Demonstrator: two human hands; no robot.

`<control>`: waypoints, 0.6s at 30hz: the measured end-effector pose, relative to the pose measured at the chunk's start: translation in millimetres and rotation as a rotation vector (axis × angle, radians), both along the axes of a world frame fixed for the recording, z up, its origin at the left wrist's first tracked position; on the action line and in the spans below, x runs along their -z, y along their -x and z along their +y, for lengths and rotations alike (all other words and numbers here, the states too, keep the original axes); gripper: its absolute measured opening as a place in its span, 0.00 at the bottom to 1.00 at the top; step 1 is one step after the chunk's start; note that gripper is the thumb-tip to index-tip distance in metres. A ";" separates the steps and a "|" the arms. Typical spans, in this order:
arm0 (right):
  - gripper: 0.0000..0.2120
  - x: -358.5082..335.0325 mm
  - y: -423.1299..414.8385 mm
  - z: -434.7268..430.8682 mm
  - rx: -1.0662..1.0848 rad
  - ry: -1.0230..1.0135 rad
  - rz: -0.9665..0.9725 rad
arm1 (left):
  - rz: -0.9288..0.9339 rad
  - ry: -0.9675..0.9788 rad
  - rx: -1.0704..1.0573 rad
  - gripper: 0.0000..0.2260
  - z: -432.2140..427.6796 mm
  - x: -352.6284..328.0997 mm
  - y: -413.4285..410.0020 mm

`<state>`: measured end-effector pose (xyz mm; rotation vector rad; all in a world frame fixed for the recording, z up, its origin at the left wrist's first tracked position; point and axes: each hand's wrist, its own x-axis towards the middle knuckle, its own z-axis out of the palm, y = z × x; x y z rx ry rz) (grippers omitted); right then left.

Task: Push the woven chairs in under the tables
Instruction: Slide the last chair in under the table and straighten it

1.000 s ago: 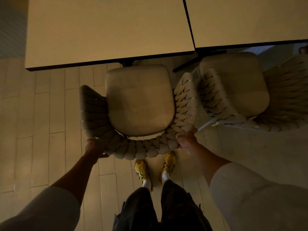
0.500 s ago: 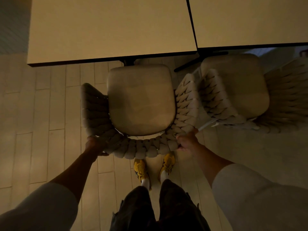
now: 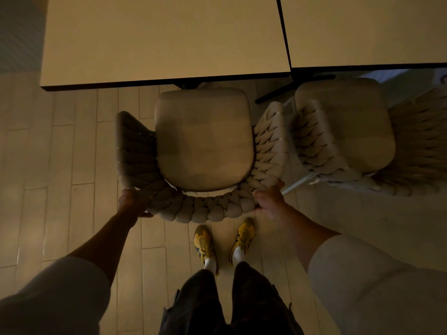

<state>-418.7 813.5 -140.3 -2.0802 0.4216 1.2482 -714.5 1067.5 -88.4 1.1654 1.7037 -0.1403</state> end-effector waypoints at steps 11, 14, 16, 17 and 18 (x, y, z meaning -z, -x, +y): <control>0.32 -2.4 -0.3 6.8 0.016 0.020 -0.006 | -0.047 -0.016 -0.003 0.13 -4.1 -12.0 -4.8; 0.29 -2.8 -0.3 6.1 0.017 0.006 0.007 | -0.062 -0.011 -0.018 0.13 -3.2 -13.3 -3.9; 0.22 -5.2 -0.1 6.2 -0.007 -0.005 0.014 | -0.057 -0.016 -0.016 0.15 -1.5 -10.8 -1.7; 0.20 -5.8 -0.7 5.8 -0.010 -0.024 0.018 | -0.049 -0.020 -0.008 0.15 -0.8 -8.0 -0.9; 0.20 -7.2 -1.3 5.1 -0.012 -0.039 0.022 | -0.044 -0.028 -0.009 0.15 -1.1 -7.8 -1.2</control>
